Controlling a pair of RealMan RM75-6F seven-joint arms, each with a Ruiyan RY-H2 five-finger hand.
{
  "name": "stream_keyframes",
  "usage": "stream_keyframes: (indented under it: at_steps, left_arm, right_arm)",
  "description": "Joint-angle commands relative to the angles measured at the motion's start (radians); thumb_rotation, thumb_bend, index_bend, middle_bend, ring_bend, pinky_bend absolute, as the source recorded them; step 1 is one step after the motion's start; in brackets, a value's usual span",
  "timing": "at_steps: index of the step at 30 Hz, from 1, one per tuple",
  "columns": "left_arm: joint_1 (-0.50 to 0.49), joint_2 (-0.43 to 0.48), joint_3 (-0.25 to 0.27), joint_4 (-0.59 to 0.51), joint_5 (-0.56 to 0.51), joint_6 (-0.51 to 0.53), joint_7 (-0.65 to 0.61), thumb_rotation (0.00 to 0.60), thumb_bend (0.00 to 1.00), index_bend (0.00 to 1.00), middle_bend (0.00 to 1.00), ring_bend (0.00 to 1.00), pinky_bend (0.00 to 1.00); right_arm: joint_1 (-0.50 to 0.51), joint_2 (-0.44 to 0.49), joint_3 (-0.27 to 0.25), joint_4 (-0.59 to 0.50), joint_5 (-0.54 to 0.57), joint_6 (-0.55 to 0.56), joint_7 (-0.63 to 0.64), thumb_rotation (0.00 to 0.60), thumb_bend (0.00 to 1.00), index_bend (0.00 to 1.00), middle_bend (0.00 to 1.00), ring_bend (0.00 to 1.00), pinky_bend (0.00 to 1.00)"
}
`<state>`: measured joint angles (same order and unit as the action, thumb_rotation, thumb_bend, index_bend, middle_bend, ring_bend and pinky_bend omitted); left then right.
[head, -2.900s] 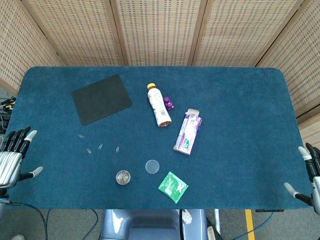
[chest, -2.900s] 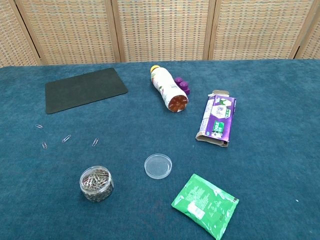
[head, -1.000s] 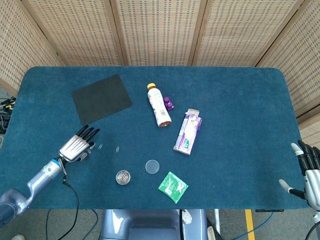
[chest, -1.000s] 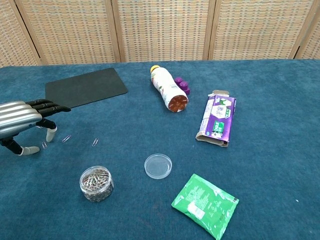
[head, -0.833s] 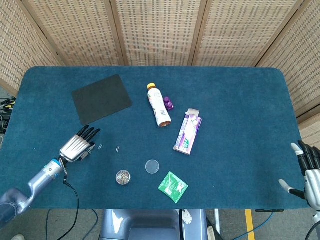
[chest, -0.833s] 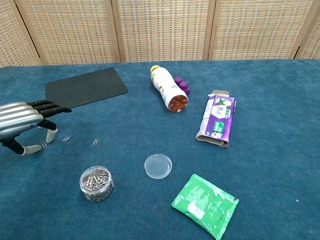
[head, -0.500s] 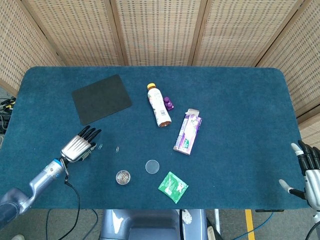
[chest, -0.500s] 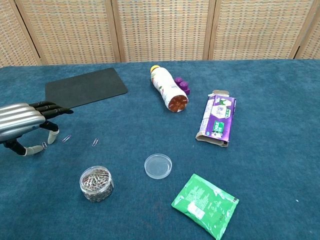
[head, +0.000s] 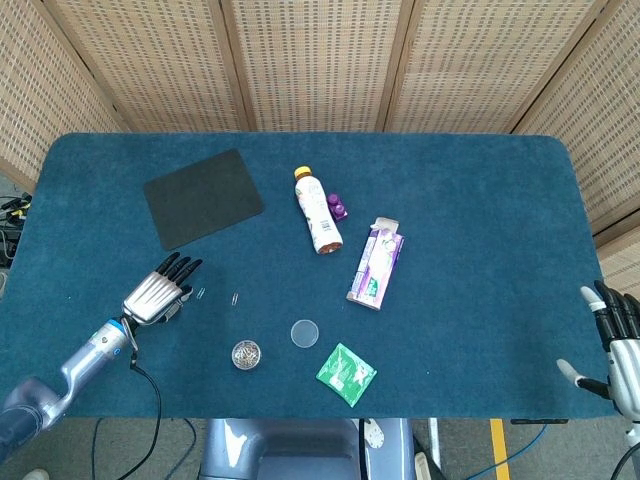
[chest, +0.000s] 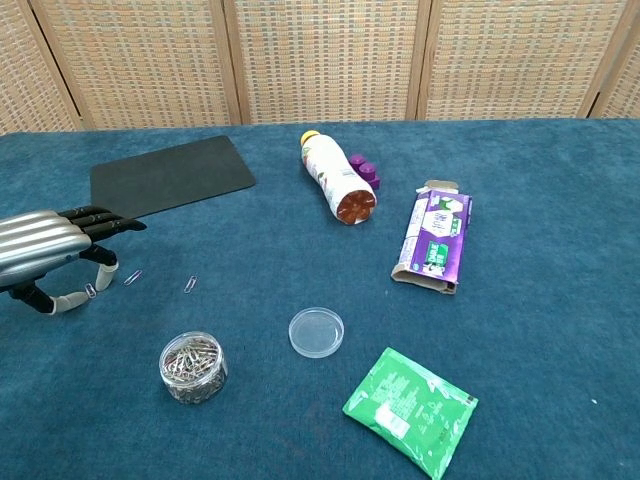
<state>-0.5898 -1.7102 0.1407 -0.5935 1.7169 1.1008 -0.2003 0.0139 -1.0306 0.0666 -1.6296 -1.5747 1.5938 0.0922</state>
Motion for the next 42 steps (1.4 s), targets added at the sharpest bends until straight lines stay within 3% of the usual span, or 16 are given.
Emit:
stream_keyframes:
  at_steps: [1,17,42]
  left_arm:
    - [0.000,-0.001,0.001,0.002,-0.002,0.002,-0.004,0.600,0.38,0.66,0.00,0.00,0.00]
    - [0.003,0.005,0.005,-0.002,-0.010,0.014,-0.013,0.600,0.41,0.80,0.00,0.00,0.00]
    - [-0.001,0.027,-0.007,-0.037,-0.019,0.049,-0.009,0.600,0.42,0.81,0.00,0.00,0.00]
  right_arm:
    - [0.000,0.000,-0.001,0.000,0.000,0.000,0.002,0.600,0.00,0.01,0.00,0.00,0.00]
    - [0.000,0.004,-0.002,0.000,-0.003,0.001,0.014,0.600,0.00,0.01,0.00,0.00,0.00]
    - [-0.003,0.010,-0.003,0.000,-0.006,0.010,0.032,0.600,0.00,0.01,0.00,0.00,0.00]
